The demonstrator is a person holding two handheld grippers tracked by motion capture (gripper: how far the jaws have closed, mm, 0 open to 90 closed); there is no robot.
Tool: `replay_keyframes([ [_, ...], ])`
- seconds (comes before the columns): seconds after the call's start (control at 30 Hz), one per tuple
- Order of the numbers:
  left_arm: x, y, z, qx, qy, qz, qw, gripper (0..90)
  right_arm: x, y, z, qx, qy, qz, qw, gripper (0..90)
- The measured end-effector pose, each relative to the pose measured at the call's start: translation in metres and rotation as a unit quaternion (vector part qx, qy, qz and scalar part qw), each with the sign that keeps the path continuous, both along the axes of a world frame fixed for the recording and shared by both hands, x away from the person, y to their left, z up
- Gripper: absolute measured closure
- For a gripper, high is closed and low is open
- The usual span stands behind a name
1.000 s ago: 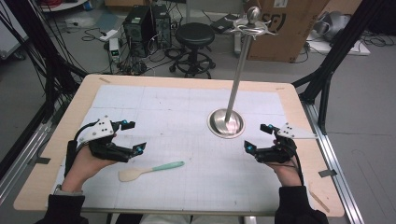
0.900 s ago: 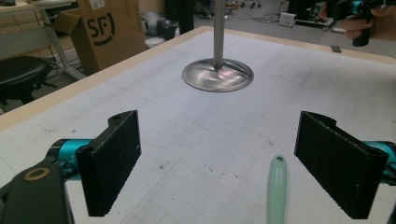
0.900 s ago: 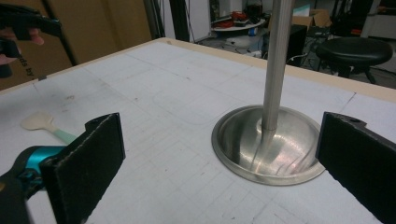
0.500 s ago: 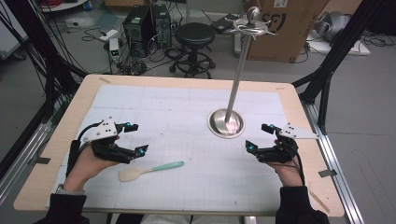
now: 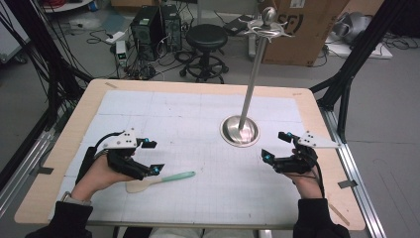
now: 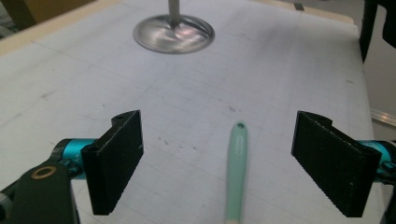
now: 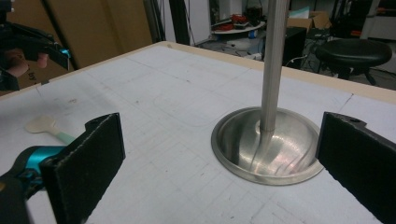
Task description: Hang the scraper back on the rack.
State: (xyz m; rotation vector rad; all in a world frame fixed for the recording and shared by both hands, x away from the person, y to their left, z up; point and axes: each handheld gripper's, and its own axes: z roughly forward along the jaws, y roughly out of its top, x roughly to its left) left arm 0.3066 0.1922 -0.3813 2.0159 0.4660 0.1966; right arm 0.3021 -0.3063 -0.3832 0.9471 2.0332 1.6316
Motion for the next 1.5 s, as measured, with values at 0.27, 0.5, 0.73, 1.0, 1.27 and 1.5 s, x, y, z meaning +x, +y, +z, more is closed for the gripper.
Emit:
replay_keyframes([
  [0.27, 0.005, -0.017, -0.005, 0.067, 0.026, -0.036, 0.9967, 22.7, -0.001, -0.001, 0.001, 0.002, -0.001, 0.002, 1.0, 0.3],
  [0.5, 0.009, -0.025, -0.012, 0.113, 0.041, -0.061, 0.9909, 28.7, -0.001, -0.003, 0.0, 0.004, 0.0, 0.001, 1.0, 0.4],
  [0.73, 0.011, -0.029, -0.02, 0.156, 0.069, -0.079, 0.9822, 35.8, 0.0, -0.003, 0.0, 0.004, 0.001, 0.001, 1.0, 0.3],
  [1.0, 0.012, -0.04, -0.026, 0.232, 0.09, -0.089, 0.9644, 44.5, 0.0, -0.003, -0.001, 0.005, 0.004, 0.002, 1.0, 0.4],
  [1.27, 0.013, -0.046, -0.023, 0.297, 0.112, -0.085, 0.9444, 57.3, 0.0, -0.004, -0.001, 0.007, 0.005, 0.002, 1.0, 0.3],
  [1.5, 0.012, -0.05, -0.026, 0.332, 0.123, -0.091, 0.9309, 63.7, 0.0, -0.004, -0.001, 0.007, 0.003, 0.004, 1.0, 0.3],
])
